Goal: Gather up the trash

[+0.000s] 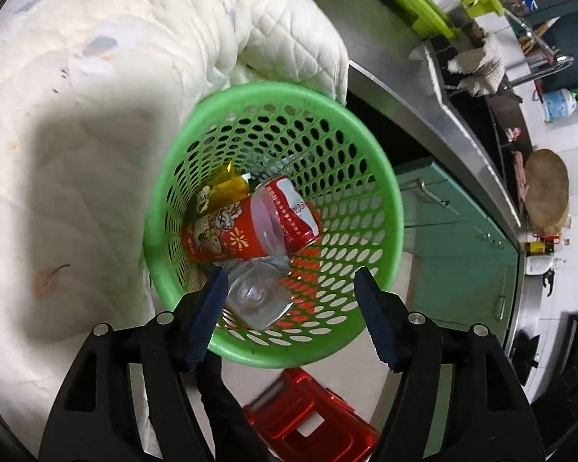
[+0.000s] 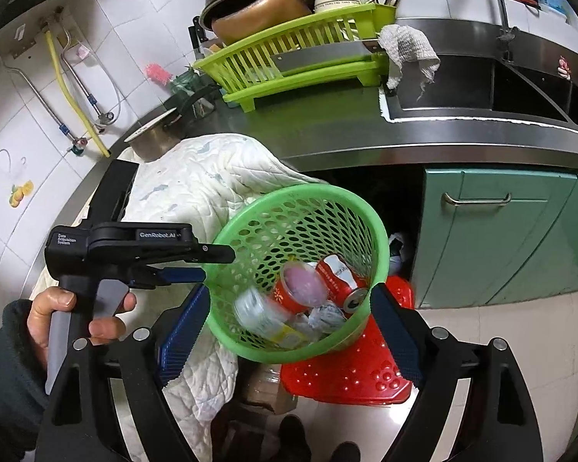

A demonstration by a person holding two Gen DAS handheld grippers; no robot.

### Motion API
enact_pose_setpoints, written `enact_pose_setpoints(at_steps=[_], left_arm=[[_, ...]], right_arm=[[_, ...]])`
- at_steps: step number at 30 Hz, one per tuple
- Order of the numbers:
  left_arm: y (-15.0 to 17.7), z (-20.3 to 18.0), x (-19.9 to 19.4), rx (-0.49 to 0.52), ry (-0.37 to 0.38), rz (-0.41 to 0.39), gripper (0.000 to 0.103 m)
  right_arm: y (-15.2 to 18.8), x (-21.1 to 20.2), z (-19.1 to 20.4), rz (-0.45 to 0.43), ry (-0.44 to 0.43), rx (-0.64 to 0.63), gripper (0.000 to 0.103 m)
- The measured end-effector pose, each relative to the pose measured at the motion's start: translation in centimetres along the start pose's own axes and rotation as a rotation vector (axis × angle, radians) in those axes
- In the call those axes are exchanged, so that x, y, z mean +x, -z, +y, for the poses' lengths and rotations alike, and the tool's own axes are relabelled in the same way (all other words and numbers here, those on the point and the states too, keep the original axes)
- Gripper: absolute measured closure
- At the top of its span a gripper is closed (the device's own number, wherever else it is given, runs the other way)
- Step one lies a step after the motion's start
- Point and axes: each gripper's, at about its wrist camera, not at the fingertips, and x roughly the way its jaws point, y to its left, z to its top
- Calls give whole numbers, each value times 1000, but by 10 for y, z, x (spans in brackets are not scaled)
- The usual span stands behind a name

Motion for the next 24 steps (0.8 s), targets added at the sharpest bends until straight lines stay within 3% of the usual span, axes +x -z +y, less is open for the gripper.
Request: enact_pose_setpoints(at_steps=[9,24], left_arm=[[-2,10,-57,12,-2,-106,33],[35,36,-151,86,-112,-323,25]], right_arm=[[-5,6,17,14,-20,-24,19],[-15,9,68,24,-34,-131,16]])
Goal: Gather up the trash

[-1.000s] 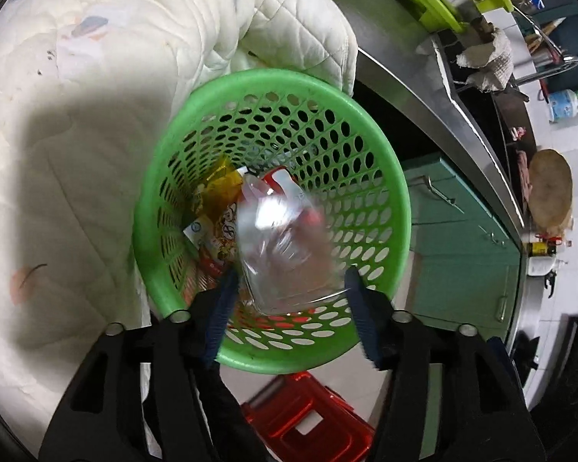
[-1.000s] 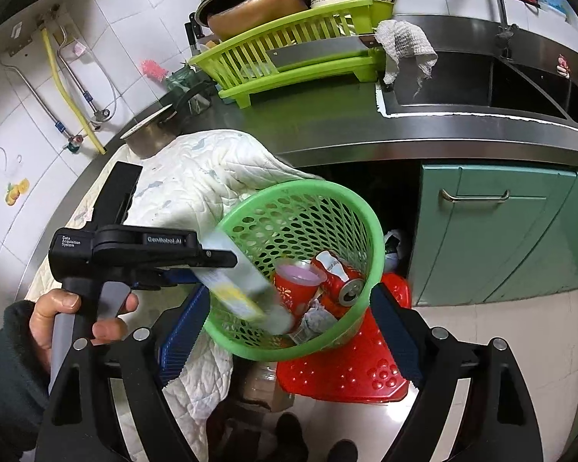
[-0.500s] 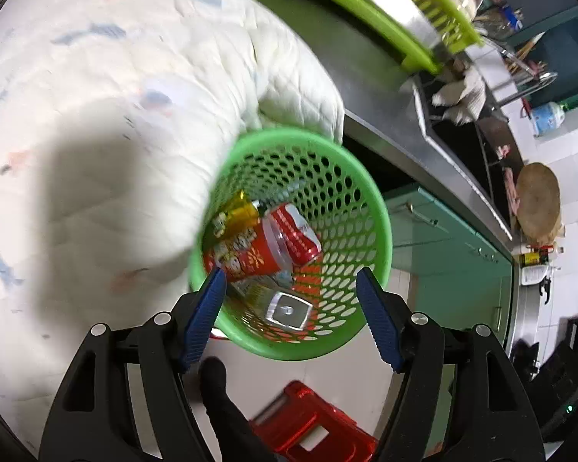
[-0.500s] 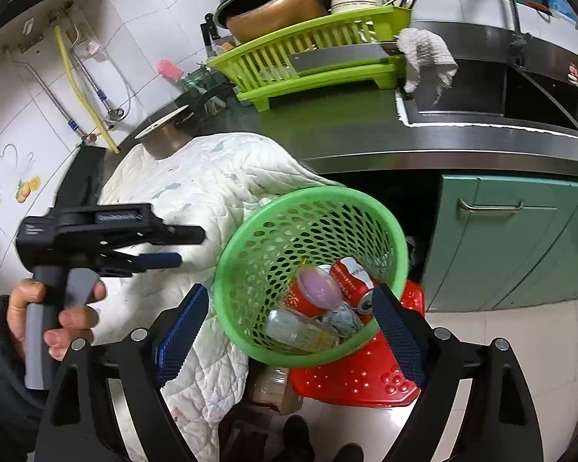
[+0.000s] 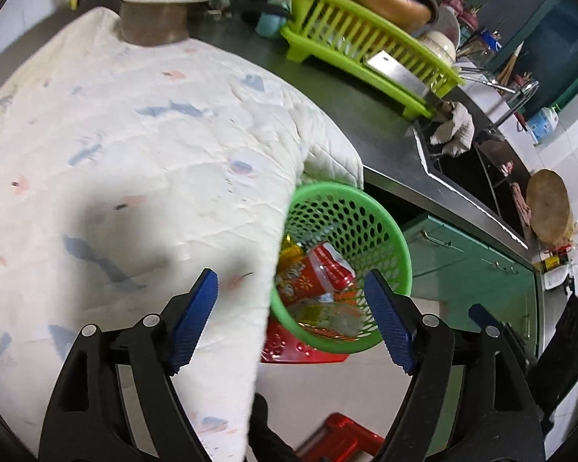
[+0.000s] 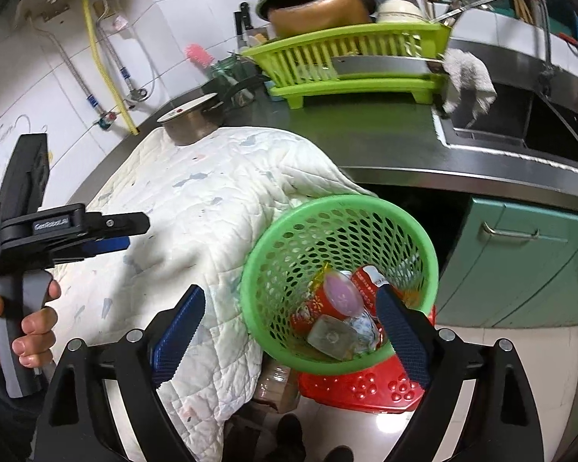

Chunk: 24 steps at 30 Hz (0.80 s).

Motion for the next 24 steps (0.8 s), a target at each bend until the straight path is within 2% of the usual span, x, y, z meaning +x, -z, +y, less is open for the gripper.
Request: enact_pose_setpoints(at_steps=[14,24], left_arm=[[26,34,-86,39,-149,-218,15],[40,42,-132,51,-256,-380,8]], right_arm=[[-17,-4,57,-28,-48,-107,13],[-27,-10,94,-51,-93,-163,12]])
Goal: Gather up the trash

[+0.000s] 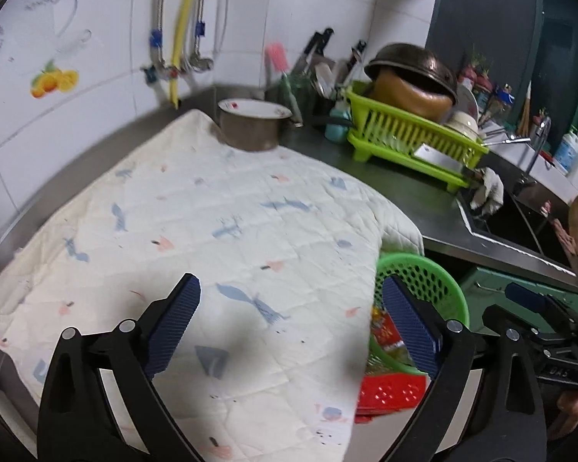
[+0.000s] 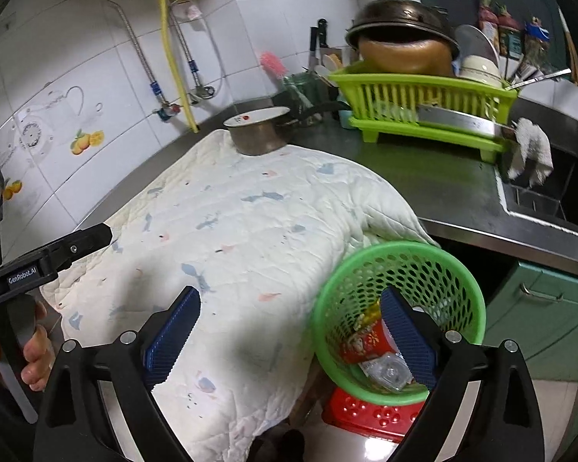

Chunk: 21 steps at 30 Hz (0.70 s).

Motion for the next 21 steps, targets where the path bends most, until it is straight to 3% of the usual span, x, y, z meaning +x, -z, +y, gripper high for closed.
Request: enact_pose_setpoints(at_steps=[21], left_arm=[[-1,27,-51,1,-161,-125,5]], right_arm=[[-21,-10,40,-67,5,-58,11]])
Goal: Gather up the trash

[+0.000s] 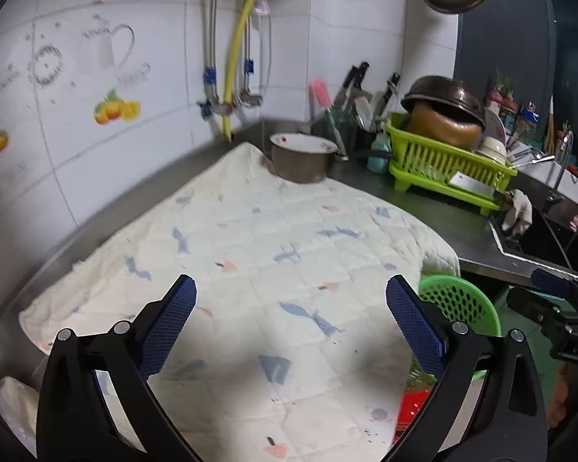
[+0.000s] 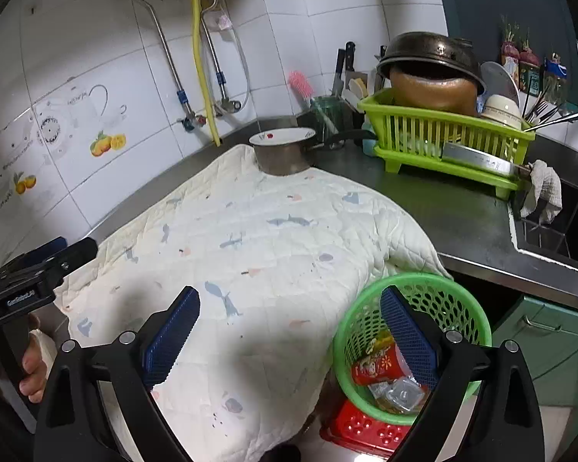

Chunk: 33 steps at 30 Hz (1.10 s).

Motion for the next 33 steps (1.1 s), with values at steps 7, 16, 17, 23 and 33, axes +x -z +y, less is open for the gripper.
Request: enact_pose_setpoints(at_steps=[7,16,17,23,33], left_arm=[[0,4,-15,26,-30,-39,5],[-2,9,-21,14,-52,-53,5],[-2,9,-22,13,-52,-56,5],[-2,13,-24,3,-59,-64,5],[-1,15,-26,-1,-63,-67,5]], right_arm=[[-3,-9,6,-34,23,-2,11],[-3,-17,16,-53,21,-17,11],[-3,-18,17,-55,22,-19,11],[-4,-20,22,-59,19,-31,11],[-4,-23,26,-67,18,-34,11]])
